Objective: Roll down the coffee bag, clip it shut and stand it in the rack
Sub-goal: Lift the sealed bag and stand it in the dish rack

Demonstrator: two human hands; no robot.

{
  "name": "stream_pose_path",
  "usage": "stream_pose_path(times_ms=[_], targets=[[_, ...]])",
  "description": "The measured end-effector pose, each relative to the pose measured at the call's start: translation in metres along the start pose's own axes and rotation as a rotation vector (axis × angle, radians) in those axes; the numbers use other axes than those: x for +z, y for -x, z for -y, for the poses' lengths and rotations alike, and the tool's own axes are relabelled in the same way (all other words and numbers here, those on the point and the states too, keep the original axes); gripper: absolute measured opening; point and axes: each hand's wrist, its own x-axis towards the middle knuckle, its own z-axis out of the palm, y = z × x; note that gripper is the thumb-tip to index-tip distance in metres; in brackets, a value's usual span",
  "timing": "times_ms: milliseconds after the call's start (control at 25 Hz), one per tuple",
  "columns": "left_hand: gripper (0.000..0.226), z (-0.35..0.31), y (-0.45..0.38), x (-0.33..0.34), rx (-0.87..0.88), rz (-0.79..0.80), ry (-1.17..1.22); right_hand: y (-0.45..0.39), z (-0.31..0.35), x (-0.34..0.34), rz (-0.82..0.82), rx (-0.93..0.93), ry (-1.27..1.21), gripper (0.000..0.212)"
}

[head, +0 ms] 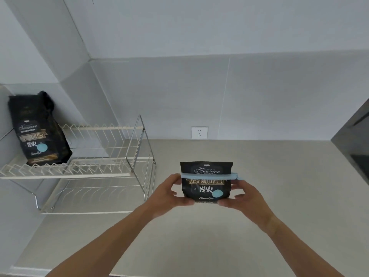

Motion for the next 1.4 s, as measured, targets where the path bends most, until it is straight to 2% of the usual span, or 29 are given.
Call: stream_pose_path(times_ms=[280, 440, 560, 840, 1000, 1400], targets=[[0.061, -0.071, 0.004, -0.059, 0.217, -0.048, 0.194, -0.014, 0.101, -0.003, -0.082, -0.238, -0.026, 0.055], [0.066, -0.092, 0.005, -0.105, 0.301, -0.069, 0.247, -0.028, 0.146, 0.018, -0.083, -0.320, -0.071, 0.056], [0.068, -0.095, 0.005, -0.145, 0.335, -0.075, 0.247, -0.041, 0.173, 0.046, -0.111, -0.358, -0.079, 0.050], [0.064, -0.076, 0.004, -0.239, 0.376, -0.106, 0.168, -0.076, 0.218, 0.120, -0.100, -0.385, -0.078, 0.044], [0.064, -0.055, 0.001, -0.291, 0.374, -0.142, 0.127, -0.101, 0.235, 0.169, -0.088, -0.369, -0.091, 0.051], [0.070, 0.017, -0.015, -0.377, 0.222, -0.154, 0.020, -0.148, 0.246, 0.264, 0.012, -0.247, -0.083, 0.062]])
